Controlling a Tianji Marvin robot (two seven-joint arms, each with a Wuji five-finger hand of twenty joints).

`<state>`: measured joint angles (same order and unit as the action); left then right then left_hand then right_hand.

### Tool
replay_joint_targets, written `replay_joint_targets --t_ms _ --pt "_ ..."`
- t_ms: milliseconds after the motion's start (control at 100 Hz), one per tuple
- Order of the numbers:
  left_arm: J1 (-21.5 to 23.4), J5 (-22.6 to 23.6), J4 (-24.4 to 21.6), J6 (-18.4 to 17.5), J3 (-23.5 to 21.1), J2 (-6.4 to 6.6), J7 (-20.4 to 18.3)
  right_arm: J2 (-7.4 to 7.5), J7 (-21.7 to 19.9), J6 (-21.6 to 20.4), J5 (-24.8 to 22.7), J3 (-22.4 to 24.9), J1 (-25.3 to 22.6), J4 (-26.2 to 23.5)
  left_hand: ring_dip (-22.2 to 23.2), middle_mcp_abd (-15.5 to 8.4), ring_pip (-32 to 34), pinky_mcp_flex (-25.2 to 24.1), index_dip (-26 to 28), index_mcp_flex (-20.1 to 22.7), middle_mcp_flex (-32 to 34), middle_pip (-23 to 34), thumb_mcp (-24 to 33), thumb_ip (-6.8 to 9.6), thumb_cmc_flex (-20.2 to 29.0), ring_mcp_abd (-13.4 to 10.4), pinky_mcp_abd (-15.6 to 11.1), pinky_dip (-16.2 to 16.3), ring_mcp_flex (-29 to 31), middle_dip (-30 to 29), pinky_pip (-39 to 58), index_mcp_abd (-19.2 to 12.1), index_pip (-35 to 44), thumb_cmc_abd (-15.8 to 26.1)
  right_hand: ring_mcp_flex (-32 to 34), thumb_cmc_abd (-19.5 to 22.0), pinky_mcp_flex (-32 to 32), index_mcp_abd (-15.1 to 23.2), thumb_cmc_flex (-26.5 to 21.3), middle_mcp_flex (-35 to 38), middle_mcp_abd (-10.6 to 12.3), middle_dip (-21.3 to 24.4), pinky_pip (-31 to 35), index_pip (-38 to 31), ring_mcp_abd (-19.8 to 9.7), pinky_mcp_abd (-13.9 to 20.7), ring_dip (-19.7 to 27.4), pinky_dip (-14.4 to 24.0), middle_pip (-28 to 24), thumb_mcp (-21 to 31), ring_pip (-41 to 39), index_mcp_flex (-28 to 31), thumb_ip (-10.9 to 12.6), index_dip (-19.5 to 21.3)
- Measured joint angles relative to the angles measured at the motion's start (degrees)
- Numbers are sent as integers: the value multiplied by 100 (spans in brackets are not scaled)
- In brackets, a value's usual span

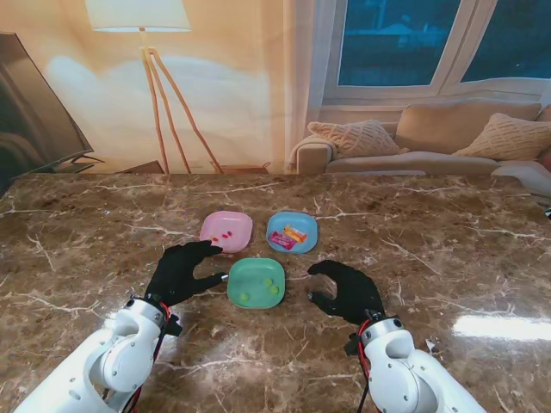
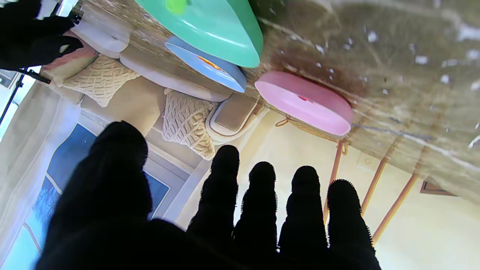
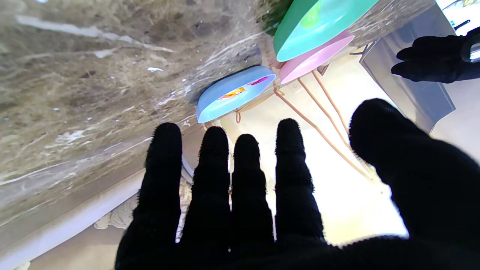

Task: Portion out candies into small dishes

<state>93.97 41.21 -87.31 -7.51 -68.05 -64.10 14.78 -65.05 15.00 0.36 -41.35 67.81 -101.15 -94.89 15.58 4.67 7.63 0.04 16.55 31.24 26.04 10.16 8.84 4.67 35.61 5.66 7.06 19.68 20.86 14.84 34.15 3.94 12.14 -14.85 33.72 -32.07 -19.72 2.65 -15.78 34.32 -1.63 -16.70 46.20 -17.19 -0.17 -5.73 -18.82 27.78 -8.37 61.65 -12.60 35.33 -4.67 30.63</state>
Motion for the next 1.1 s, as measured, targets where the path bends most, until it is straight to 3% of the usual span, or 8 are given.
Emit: replay_joint_targets --t_ms 240,770,1100 --pt "478 -107 -288 -39 -35 -65 193 47 -22 -17 -157 85 -127 -171 -68 52 -3 -23 -69 -10 -125 -54 -222 0 -53 -1 -52 -15 -66 -65 0 72 -142 159 0 0 0 0 0 0 0 0 0 0 0 0 0 0 0 -17 0 0 0 0" --pt "631 -242 -374 -18 48 -119 341 30 187 -305 -60 237 -311 -195 -76 57 -4 -27 -74 -10 -125 -54 -379 59 -53 -1 -53 -68 -66 -73 0 123 -157 228 -9 124 30 0 96 -112 0 112 -202 86 0 0 44 -3 61 -530 227 -253 0 -63" --pt "769 -182 -469 -14 -71 -122 288 16 329 -370 -60 227 -345 -236 -78 59 -4 -29 -75 -10 -125 -54 -397 61 -53 -1 -53 -70 -66 -74 0 127 -158 287 -10 127 32 0 85 -156 0 130 -216 86 0 1 96 -60 76 -564 262 -273 0 -63"
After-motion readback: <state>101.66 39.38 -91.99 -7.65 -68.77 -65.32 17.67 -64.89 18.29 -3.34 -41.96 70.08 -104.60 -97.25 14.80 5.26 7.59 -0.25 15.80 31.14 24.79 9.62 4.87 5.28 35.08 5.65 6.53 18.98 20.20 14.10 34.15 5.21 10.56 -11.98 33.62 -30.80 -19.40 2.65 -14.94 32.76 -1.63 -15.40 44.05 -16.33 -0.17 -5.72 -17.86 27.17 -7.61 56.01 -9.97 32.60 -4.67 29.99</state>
